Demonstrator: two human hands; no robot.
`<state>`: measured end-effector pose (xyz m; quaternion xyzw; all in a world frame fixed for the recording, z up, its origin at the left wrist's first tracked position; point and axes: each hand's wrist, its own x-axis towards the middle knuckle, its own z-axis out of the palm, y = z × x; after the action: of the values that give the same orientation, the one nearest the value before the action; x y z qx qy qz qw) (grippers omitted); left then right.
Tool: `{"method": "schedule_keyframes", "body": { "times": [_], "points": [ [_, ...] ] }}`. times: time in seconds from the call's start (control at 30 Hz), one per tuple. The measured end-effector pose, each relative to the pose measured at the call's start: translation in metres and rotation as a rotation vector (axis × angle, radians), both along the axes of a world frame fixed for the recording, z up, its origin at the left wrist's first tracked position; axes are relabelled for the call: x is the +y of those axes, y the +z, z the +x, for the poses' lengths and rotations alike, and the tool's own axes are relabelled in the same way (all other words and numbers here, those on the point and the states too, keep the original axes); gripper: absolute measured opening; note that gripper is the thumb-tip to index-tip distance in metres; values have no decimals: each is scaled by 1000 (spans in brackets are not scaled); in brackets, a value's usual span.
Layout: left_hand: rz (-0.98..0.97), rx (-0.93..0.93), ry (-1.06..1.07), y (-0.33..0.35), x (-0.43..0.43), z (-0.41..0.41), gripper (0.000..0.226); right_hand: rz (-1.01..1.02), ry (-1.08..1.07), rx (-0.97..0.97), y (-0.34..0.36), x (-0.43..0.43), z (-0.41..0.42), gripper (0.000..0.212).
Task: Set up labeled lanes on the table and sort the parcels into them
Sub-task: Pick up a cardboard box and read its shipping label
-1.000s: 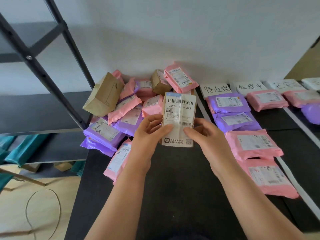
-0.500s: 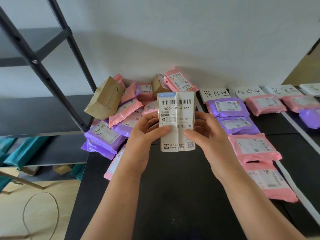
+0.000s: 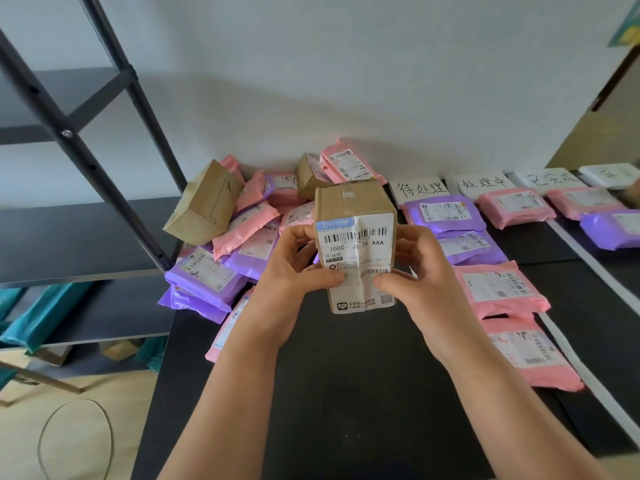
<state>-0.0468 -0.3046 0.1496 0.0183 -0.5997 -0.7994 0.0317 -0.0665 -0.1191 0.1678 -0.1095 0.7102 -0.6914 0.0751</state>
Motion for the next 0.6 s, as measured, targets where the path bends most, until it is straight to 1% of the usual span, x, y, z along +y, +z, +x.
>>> {"method": "schedule_keyframes", "body": {
  "times": [0.1,0.27,0.4,0.5,0.6],
  "points": [
    [-9,1,-11,-1,1,0,60,-1,-25,-8,-1,3,3,41],
    [-18,-51,-11,-1,6,2,64,-37,-72,-71,-2,6,9,39],
    [-14,-96,-43,-11,18,2,60,4,-129,-119,-7,14,17,36],
    [-8,-154,-99,-24,33,-3,55,41,-219,-149,-14,29,27,35],
    [-43,-193,-189,-33,54,-6,53,90,-331,-173,-21,52,39,41]
  ]
}}
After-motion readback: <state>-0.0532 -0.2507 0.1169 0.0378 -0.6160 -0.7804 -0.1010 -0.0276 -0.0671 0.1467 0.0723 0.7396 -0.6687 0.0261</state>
